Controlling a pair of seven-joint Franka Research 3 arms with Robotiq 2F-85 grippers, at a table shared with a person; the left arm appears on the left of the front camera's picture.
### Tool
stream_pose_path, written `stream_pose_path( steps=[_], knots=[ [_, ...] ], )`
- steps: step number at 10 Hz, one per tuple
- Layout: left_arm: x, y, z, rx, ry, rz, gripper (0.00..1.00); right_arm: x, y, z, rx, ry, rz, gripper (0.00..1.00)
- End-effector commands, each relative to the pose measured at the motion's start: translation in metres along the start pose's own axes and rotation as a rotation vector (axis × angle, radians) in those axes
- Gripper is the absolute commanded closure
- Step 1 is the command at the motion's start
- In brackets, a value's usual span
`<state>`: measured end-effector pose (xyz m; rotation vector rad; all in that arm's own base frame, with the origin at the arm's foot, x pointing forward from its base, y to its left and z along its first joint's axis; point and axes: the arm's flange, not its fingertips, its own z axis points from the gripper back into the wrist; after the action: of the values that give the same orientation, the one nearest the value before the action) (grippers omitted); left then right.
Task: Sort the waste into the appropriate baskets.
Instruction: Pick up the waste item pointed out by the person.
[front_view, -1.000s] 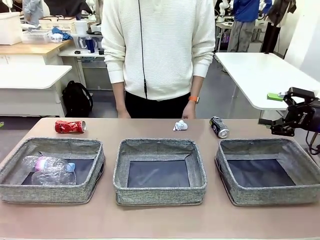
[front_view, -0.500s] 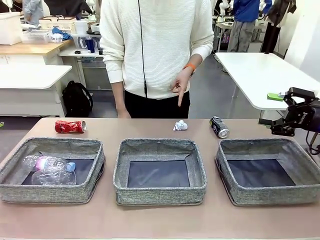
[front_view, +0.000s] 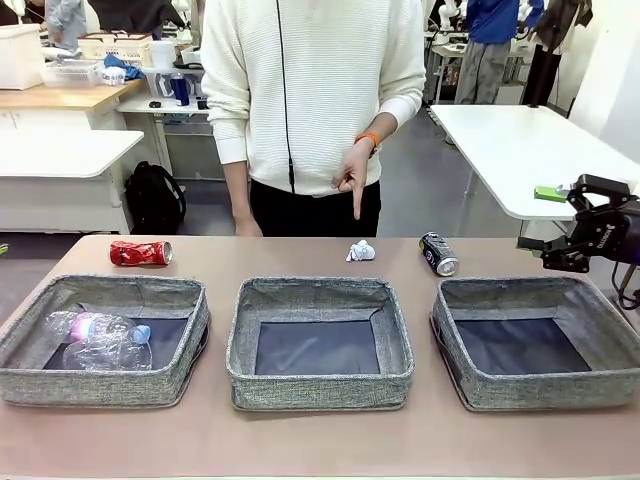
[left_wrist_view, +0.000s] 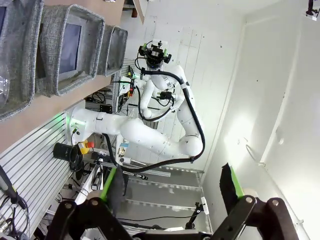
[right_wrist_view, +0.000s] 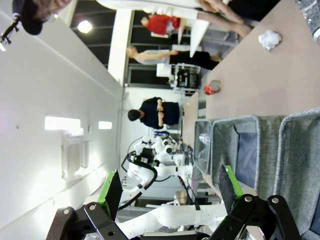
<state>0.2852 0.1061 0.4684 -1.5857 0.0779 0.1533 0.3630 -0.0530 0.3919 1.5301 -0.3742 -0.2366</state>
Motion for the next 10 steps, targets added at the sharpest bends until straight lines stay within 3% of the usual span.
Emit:
stream_pose_path(
  steps=[1, 3, 5, 6, 7, 8, 10],
  knots=[
    [0.0, -0.002, 0.001, -0.016, 0.008, -0.024, 0.0, 0.001, 0.005, -0.001, 0.011, -0.007, -0.02, 0.0],
    [0.0, -0.002, 0.001, -0.016, 0.008, -0.024, 0.0, 0.0, 0.0, 0.0, 0.0, 0.0, 0.0, 0.0],
    [0.0, -0.002, 0.001, -0.016, 0.008, -0.024, 0.0, 0.03, 0.038, -0.095, -0.43, 0.052, 0.224, 0.0],
    [0.0, -0.002, 0.001, -0.016, 0.008, -0.024, 0.0, 0.037, 0.045, -0.149, -0.616, 0.067, 0.342, 0.0],
    [0.0, -0.002, 0.001, -0.016, 0.008, -0.024, 0.0, 0.034, 0.042, -0.192, -0.76, 0.147, 0.429, 0.0],
    [0.0, -0.002, 0.001, -0.016, 0.008, -0.024, 0.0, 0.03, 0.036, -0.224, -0.893, 0.223, 0.512, 0.0],
    [0.0, -0.002, 0.001, -0.016, 0.008, -0.024, 0.0, 0.02, 0.017, -0.269, -0.989, 0.364, 0.522, 0.0]
  ],
)
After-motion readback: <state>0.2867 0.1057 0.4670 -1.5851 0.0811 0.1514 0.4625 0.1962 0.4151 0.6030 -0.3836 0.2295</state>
